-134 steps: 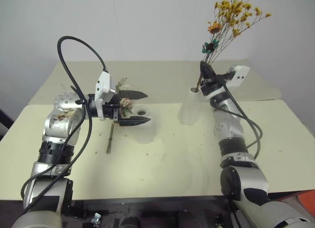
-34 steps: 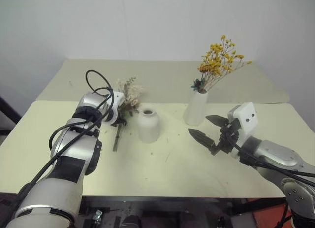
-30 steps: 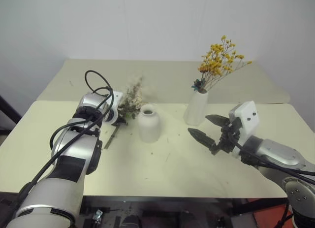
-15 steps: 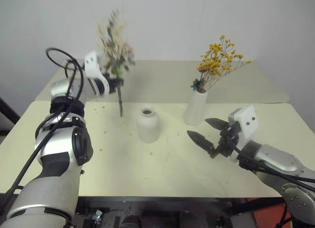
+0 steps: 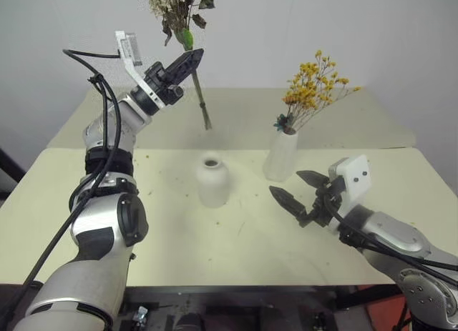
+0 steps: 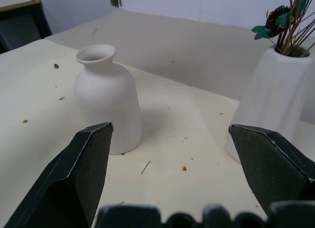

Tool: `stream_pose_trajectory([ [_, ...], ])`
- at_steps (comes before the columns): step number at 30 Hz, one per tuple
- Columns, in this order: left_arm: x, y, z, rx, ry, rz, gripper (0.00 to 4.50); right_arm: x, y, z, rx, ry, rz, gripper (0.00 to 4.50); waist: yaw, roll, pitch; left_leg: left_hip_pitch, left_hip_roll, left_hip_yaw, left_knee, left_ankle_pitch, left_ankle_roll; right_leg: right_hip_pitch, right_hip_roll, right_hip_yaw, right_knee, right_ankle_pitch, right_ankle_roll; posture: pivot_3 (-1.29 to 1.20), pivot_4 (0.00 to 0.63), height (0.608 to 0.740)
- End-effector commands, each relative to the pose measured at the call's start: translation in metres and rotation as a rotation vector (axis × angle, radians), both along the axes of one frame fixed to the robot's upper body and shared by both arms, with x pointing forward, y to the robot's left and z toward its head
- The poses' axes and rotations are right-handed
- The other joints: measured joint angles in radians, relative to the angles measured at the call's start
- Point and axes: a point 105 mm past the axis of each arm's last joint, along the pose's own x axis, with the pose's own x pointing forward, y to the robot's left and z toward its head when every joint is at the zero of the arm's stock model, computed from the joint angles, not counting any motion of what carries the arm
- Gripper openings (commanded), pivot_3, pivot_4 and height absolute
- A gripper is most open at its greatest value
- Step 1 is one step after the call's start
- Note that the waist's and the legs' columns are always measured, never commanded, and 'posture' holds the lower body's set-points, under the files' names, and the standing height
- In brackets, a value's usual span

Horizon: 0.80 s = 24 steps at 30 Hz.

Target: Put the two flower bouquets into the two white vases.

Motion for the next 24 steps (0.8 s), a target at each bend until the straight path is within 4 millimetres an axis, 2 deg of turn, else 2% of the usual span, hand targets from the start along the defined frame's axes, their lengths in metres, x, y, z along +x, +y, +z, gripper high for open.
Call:
stream_pose_trajectory([
  [1, -0.014, -0.003, 0.003, 0.019, -0.083, -0.087, 0.14, -0.007, 0.002, 0.015, 0.006, -0.078, 0.009, 4.5, 0.002, 0.0, 0.0, 0.0, 0.0, 0.0, 0.0, 0.0, 0.0, 0.0, 0.0, 0.0, 0.0, 0.0, 0.0, 0.0, 0.15, 0.74],
  [6, -0.028, 0.004, -0.002, -0.015, -0.116, -0.215, 0.14, -0.007, 0.003, 0.016, 0.01, -0.086, 0.019, 4.5, 0.001, 0.0, 0.0, 0.0, 0.0, 0.0, 0.0, 0.0, 0.0, 0.0, 0.0, 0.0, 0.0, 0.0, 0.0, 0.0, 0.15, 0.74],
  [10, -0.032, 0.007, -0.007, -0.024, -0.109, -0.248, 0.14, -0.005, 0.002, 0.017, 0.006, -0.087, 0.021, 4.5, 0.001, 0.0, 0.0, 0.0, 0.0, 0.0, 0.0, 0.0, 0.0, 0.0, 0.0, 0.0, 0.0, 0.0, 0.0, 0.0, 0.15, 0.74],
  [24, -0.026, -0.008, -0.035, 0.041, -0.064, -0.257, 0.14, -0.005, 0.001, 0.02, 0.006, -0.096, 0.003, 4.5, 0.003, 0.0, 0.0, 0.0, 0.0, 0.0, 0.0, 0.0, 0.0, 0.0, 0.0, 0.0, 0.0, 0.0, 0.0, 0.0, 0.15, 0.74],
])
